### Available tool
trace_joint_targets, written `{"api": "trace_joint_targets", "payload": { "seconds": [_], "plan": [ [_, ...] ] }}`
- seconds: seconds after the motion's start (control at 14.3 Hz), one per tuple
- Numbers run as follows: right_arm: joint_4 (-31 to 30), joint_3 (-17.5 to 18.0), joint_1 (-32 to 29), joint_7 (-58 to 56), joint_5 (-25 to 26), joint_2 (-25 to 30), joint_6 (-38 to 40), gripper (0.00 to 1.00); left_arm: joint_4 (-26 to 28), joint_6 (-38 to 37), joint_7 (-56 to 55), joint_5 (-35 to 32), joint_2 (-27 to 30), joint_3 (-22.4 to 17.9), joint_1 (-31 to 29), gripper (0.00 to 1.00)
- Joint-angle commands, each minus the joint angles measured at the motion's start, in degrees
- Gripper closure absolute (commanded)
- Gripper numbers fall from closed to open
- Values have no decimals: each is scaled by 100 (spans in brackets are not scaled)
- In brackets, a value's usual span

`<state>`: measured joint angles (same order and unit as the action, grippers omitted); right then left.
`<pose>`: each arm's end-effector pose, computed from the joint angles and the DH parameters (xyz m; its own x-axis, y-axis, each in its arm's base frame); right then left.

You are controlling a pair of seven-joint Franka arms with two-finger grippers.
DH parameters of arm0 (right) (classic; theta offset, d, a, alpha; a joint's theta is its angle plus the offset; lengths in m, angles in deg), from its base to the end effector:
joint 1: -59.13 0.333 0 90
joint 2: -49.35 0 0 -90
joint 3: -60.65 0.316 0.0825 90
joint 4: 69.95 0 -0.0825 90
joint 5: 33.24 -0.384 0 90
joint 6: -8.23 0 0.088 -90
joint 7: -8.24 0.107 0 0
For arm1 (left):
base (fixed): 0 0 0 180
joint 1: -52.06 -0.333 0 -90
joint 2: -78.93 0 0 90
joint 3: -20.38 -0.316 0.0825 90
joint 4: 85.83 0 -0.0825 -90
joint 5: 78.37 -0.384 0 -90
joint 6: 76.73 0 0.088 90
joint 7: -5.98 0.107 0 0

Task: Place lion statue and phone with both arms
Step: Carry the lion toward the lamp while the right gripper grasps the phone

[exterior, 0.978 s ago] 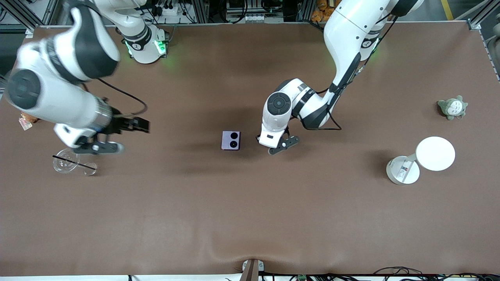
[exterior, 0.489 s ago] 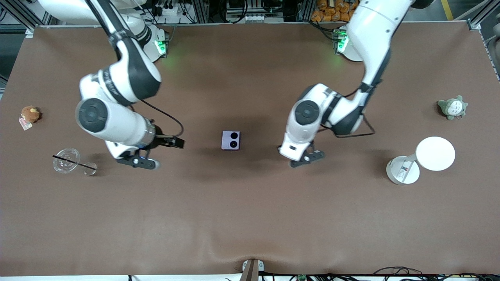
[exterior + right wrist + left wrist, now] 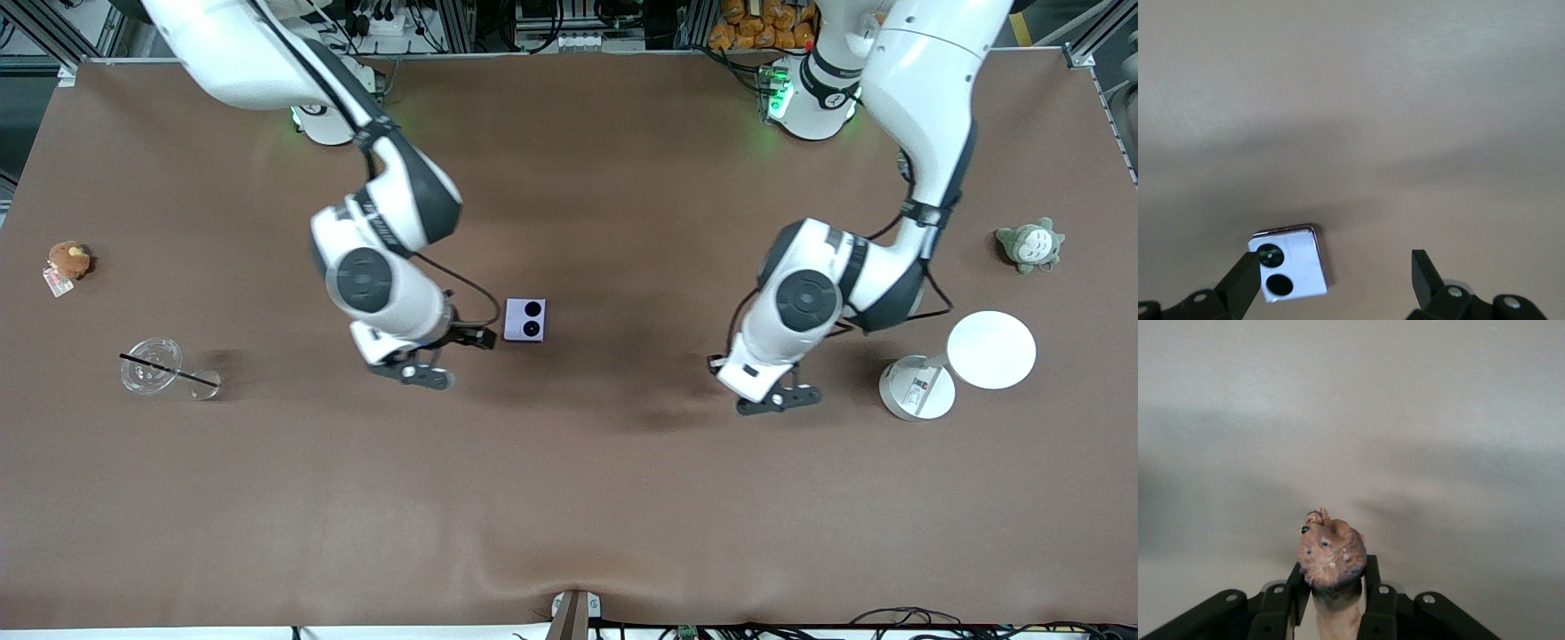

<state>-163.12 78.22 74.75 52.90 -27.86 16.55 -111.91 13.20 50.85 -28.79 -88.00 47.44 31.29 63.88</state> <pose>0.5827 0.3457 0.2943 0.9758 -0.1869 -0.1130 -0.1893 -0.9819 -0.0103 0.6189 -0.2409 0.2667 0.9914 0.1303 -0.0153 0.1295 -0.9905 -0.0471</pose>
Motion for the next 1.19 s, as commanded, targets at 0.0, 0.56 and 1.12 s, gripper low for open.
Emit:
{"api": "trace_joint_targets", "payload": {
  "seconds": [0.0,0.56,1.12],
  "plan": [
    [81,221,-34,95,481,-357,-342,0,64,-49,425,-127,55,42,-257,100],
    [81,274,274,157,507,-920,-1107,0,47,399,1911,-504,-331,51,-1277,100],
    [89,274,432,376,797,-1167,-1134,0,56,505,2290,-760,-481,60,-1638,100]
  ]
}}
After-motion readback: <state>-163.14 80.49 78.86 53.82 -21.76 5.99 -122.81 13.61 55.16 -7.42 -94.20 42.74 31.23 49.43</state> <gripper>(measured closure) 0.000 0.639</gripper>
